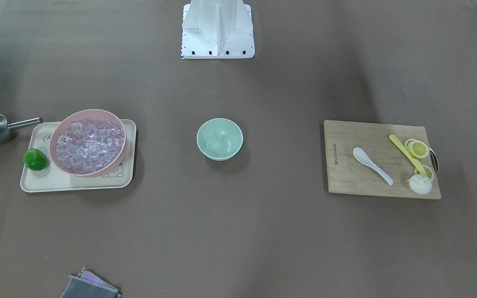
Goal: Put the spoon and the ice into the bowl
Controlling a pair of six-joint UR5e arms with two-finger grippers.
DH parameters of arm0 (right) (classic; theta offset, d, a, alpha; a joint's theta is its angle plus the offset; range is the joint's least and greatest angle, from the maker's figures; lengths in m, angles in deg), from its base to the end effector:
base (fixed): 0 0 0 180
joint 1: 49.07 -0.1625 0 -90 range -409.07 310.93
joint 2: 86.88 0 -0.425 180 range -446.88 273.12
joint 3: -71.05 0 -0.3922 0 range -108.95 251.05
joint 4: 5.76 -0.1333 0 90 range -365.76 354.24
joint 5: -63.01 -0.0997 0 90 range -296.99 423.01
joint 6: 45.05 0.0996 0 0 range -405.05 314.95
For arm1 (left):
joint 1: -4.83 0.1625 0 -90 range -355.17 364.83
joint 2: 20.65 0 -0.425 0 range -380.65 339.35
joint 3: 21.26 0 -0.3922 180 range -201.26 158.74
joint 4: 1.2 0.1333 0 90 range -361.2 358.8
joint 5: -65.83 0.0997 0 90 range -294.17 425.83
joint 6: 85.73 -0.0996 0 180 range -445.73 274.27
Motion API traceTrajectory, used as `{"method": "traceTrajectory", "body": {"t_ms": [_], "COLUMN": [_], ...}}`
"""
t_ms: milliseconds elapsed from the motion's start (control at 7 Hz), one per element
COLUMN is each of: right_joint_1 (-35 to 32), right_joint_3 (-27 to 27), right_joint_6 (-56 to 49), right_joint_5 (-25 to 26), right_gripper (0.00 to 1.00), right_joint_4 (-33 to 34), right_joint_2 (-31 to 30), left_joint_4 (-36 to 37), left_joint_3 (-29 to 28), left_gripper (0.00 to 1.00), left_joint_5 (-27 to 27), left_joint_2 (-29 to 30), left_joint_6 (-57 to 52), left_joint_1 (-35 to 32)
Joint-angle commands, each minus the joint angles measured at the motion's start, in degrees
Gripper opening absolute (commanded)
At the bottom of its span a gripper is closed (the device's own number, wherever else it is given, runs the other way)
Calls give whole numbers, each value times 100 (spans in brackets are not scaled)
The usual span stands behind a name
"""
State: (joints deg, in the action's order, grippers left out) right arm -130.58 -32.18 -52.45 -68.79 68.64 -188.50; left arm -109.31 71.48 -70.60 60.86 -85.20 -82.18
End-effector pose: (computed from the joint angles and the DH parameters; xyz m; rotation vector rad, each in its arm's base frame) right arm 0.0036 -0.4289 0.6092 0.2816 -0.7308 -0.3726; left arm -0.0381 -0.4422 0.6679 0.1790 0.8133 0.1278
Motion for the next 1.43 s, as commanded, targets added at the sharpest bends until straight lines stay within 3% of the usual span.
{"method": "traceTrajectory", "body": {"t_ms": [0,1000,1286], "right_joint_1": [-5,-5,-5], "right_joint_3": [-64,-83,-100], "right_joint_6": [1,-34,28], "right_joint_5": [-38,-21,-73], "right_gripper": [100,100,100], "right_joint_4": [-13,-321,-400], "right_joint_2": [-94,-130,-60], "left_joint_4": [0,-62,-35], "left_joint_3": [59,130,392], "left_gripper": [99,99,99], "left_joint_5": [2,29,2], "left_joint_2": [-29,-73,-125], "left_joint_6": [0,35,53], "left_joint_1": [17,53,53]}}
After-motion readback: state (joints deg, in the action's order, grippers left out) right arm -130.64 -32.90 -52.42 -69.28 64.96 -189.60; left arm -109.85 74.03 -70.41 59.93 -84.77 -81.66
